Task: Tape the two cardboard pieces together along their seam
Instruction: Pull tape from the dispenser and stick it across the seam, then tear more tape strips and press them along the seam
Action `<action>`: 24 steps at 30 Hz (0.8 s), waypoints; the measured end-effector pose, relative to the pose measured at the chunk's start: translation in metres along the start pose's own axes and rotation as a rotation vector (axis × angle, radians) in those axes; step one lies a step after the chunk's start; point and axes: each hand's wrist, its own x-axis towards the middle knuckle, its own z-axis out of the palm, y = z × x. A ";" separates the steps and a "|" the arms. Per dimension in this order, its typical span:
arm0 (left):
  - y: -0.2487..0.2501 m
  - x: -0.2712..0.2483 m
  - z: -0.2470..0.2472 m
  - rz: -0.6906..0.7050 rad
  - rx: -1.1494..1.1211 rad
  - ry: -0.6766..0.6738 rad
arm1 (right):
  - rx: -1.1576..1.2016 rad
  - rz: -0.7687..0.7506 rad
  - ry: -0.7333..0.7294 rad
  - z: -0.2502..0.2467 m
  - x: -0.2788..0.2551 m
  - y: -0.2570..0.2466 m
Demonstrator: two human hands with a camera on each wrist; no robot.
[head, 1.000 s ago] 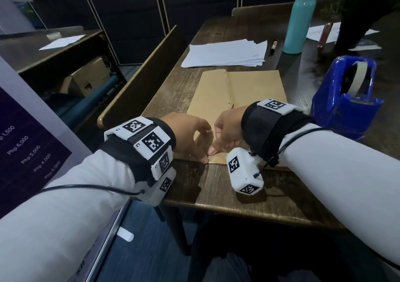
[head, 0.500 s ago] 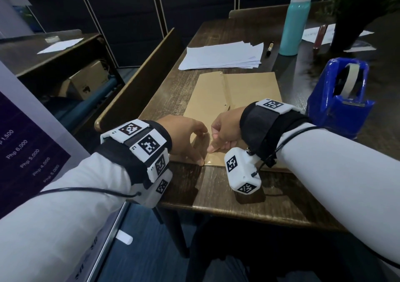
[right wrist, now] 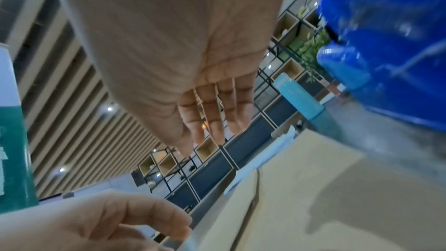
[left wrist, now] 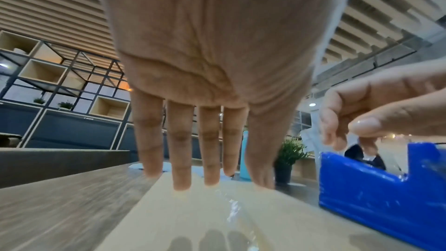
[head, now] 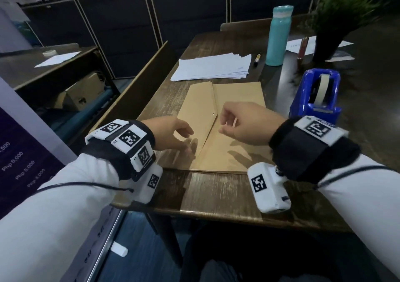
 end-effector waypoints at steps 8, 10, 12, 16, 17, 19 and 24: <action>0.073 0.019 -0.023 0.169 -0.177 0.389 | -0.182 -0.136 0.544 -0.044 -0.034 0.041; 0.099 0.024 -0.023 0.233 -0.226 0.417 | -0.174 -0.146 0.633 -0.051 -0.040 0.054; 0.121 0.028 -0.022 0.283 -0.266 0.409 | -0.157 -0.121 0.703 -0.059 -0.043 0.068; 0.155 0.038 -0.019 0.346 -0.319 0.348 | -0.132 0.022 0.704 -0.072 -0.046 0.105; 0.162 0.041 -0.018 0.356 -0.328 0.324 | -0.122 0.048 0.701 -0.074 -0.045 0.115; 0.172 0.047 -0.016 0.358 -0.354 0.261 | -0.089 0.102 0.692 -0.076 -0.042 0.132; 0.192 0.054 -0.008 0.334 -0.471 0.095 | 0.016 0.249 0.563 -0.074 -0.031 0.163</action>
